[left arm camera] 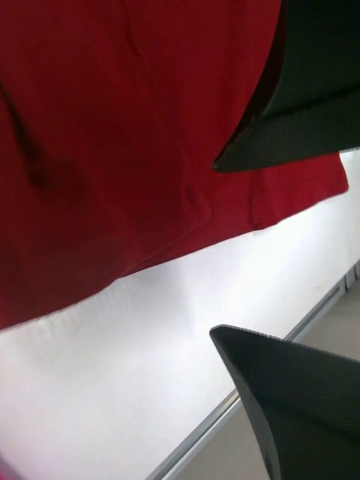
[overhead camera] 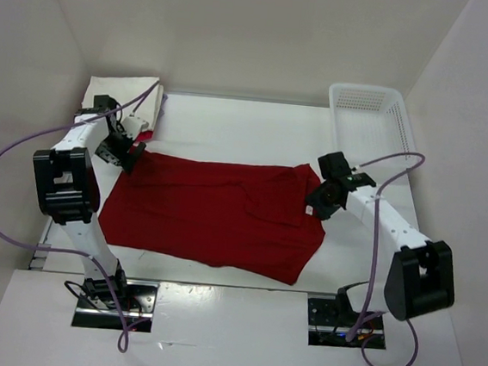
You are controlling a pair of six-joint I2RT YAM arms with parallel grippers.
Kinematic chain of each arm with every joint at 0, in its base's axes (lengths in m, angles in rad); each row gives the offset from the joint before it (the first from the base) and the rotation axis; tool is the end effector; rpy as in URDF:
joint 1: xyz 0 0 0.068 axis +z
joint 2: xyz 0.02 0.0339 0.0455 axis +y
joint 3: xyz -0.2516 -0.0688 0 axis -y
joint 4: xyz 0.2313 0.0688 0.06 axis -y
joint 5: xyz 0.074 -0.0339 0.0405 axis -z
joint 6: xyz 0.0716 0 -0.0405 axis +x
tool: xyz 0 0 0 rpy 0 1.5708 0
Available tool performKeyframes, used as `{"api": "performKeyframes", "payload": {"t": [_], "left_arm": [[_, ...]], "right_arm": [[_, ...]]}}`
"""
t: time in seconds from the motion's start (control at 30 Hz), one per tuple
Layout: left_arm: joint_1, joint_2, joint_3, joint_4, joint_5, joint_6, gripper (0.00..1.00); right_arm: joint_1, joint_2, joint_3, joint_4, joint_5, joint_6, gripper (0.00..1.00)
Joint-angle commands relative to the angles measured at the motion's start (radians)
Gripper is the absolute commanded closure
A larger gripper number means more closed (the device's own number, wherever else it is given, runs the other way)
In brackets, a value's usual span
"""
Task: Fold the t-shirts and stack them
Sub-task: Fold the flattened tshirt in 1/3 of the way
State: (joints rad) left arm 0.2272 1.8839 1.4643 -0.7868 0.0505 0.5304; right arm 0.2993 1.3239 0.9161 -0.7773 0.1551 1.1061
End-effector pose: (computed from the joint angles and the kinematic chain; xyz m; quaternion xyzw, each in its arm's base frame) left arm 0.3760 0.0832 0.1775 0.1530 0.9712 0.0439 0.1775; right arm 0.2413 0.0629 0.1867 0.3978 0.8941 0.0655 0.1950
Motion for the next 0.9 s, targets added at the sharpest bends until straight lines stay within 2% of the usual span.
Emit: {"api": "performKeyframes", "payload": {"t": [0.0, 0.03, 0.07, 0.13, 0.27, 0.4, 0.5, 0.73, 0.8, 0.87], "left_arm": [[-0.009, -0.013, -0.035, -0.028, -0.044, 0.033, 0.14], [-0.009, -0.012, -0.047, -0.038, -0.044, 0.019, 0.27], [-0.009, 0.0, -0.058, -0.038, -0.054, 0.007, 0.35], [-0.02, 0.009, -0.07, -0.038, -0.078, -0.004, 0.43], [-0.029, 0.044, -0.093, -0.038, -0.087, -0.024, 0.43], [-0.038, 0.054, -0.102, -0.019, -0.118, -0.035, 0.4], [-0.048, 0.063, -0.102, -0.019, -0.127, -0.035, 0.32], [-0.048, 0.084, -0.102, -0.009, -0.136, -0.035, 0.3], [-0.048, 0.093, -0.102, -0.009, -0.136, -0.035, 0.33], [-0.048, 0.103, -0.102, -0.009, -0.127, -0.044, 0.45]], "right_arm": [[0.04, 0.113, 0.072, 0.092, -0.035, -0.11, 0.57], [0.04, 0.139, 0.072, 0.102, -0.046, -0.129, 0.57], [0.04, 0.165, 0.081, 0.113, -0.07, -0.143, 0.57], [0.04, 0.245, 0.081, 0.124, -0.098, -0.178, 0.57], [0.058, 0.328, 0.09, 0.145, -0.134, -0.198, 0.57], [0.058, 0.328, 0.099, 0.133, -0.083, -0.189, 0.55], [0.058, 0.328, 0.108, 0.096, -0.055, -0.18, 0.55], [0.076, 0.33, 0.098, 0.085, -0.032, -0.18, 0.52], [0.077, 0.351, 0.098, 0.085, -0.032, -0.18, 0.52], [0.077, 0.351, 0.089, 0.095, -0.032, -0.18, 0.52]]}}
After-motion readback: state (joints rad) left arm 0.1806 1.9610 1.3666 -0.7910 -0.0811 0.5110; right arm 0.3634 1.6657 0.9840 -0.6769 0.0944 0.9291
